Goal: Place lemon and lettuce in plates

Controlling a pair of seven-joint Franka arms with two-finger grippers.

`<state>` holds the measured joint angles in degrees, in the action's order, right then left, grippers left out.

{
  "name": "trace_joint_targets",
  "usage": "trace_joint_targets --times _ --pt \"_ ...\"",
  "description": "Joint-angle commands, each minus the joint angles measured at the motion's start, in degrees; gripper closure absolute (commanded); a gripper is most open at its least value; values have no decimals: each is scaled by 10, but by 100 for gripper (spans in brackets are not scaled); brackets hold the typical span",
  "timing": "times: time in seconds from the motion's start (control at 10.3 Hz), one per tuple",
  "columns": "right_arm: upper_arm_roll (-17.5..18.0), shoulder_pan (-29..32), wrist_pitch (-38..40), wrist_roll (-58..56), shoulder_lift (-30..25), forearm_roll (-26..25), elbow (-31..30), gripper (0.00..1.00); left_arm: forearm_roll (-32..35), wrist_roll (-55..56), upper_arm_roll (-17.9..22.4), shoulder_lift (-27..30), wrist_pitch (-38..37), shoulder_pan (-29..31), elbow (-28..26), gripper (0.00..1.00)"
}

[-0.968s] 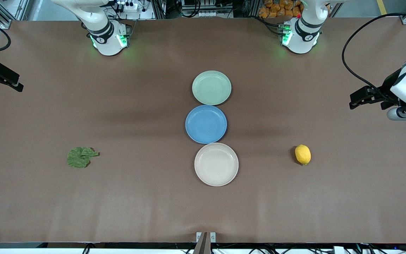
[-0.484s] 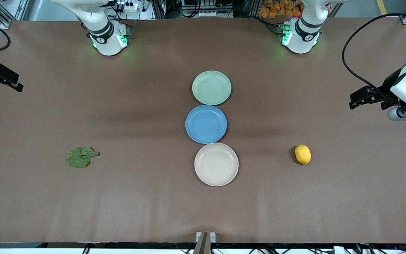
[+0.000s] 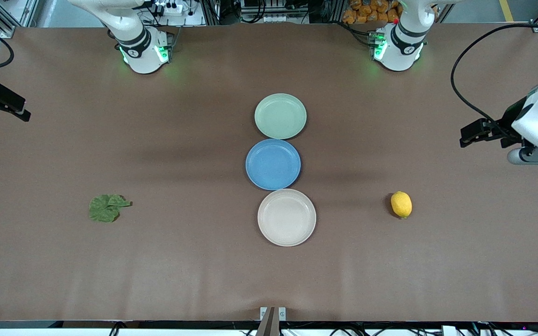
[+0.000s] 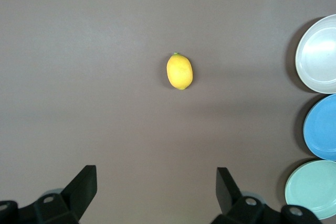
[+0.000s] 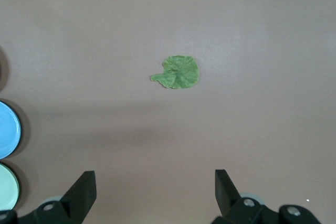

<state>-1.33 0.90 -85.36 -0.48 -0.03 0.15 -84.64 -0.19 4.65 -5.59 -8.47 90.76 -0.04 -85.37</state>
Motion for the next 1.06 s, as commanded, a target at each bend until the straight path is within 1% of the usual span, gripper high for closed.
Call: trace_joint_targets --times 0.0,0.39,0.58,0.77,0.87,0.97 --pt "3 3 2 -7 -1 1 4 0 -2 -9 -1 -30 23 1 3 0" --pt "2 4 6 -7 -1 1 1 0 -2 -3 -1 -71 51 0 3 0" --pt "1 5 2 -7 1 1 -14 0 -2 0 -1 -95 64 0 1 0" --pt "0 9 -4 -7 6 1 -27 0 -2 0 -1 -101 102 0 -22 0" --pt "0 11 -28 -7 6 0 -55 0 -2 1 -1 -101 126 0 -39 0" --pt "-1 13 -64 -7 6 0 -95 0 -2 1 -1 -101 146 0 -57 0"
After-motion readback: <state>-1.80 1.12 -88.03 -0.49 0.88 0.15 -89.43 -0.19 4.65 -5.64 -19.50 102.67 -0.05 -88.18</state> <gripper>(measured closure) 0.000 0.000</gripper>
